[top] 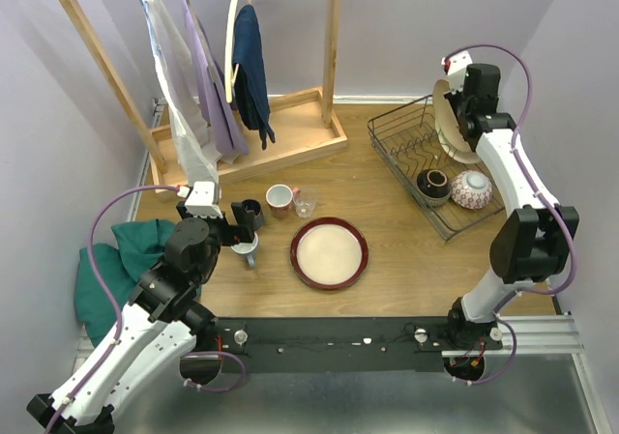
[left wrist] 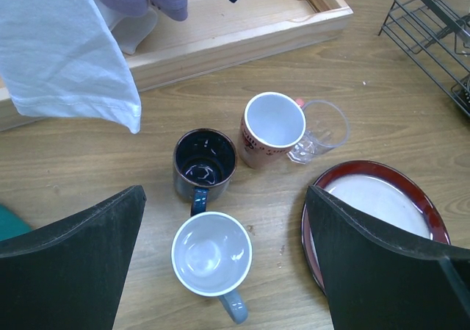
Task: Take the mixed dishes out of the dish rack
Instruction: Pick up the plate from the dish rack.
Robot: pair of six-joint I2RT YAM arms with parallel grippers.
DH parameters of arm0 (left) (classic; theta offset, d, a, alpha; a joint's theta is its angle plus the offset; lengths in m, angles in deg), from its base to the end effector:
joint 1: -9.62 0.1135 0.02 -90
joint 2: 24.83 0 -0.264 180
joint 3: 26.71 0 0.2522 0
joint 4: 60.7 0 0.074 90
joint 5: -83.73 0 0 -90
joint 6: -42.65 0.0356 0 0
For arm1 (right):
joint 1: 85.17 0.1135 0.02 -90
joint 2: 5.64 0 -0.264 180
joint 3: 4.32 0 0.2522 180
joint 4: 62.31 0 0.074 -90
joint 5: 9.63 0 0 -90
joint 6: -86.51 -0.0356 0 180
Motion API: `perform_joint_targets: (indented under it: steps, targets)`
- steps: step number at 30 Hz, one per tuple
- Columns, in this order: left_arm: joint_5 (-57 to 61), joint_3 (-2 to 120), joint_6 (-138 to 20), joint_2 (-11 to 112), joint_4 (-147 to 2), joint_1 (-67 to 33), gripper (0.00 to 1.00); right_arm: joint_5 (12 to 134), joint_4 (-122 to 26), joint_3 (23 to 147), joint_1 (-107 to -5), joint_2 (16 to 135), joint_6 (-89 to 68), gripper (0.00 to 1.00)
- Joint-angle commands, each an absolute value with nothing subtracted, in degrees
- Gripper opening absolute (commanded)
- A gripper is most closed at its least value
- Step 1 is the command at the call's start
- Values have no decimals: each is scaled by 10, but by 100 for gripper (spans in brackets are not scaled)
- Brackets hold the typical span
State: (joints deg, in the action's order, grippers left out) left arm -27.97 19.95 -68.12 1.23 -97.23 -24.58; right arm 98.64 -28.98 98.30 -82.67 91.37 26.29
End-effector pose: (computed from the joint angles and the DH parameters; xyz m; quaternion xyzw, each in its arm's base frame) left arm 0.1082 -0.0576 0.2888 -0.0209 0.7919 -0.1397 0.5941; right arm 0.3988 0.0062 0.3500 -0.1560 0.8346 -0.2525 0.4641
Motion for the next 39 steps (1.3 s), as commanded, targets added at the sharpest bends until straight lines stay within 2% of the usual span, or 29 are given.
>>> perform_joint_targets:
  steps: [1,10,20,33,39]
  targets:
    - [-266,190,-675,12,-956,-242,99,966,-343,995,-830,830,216,1]
    - [-260,190,-676,15,-954,-242,99,821,-317,956,-829,732,73,1]
    - [-253,192,-683,25,-956,-241,99,646,-319,843,-830,641,-101,1]
    - [-252,194,-662,43,-939,-241,99,400,-316,688,-827,620,-252,1]
    - [-253,190,-658,58,-924,-241,99,359,-333,596,-789,625,-298,1]
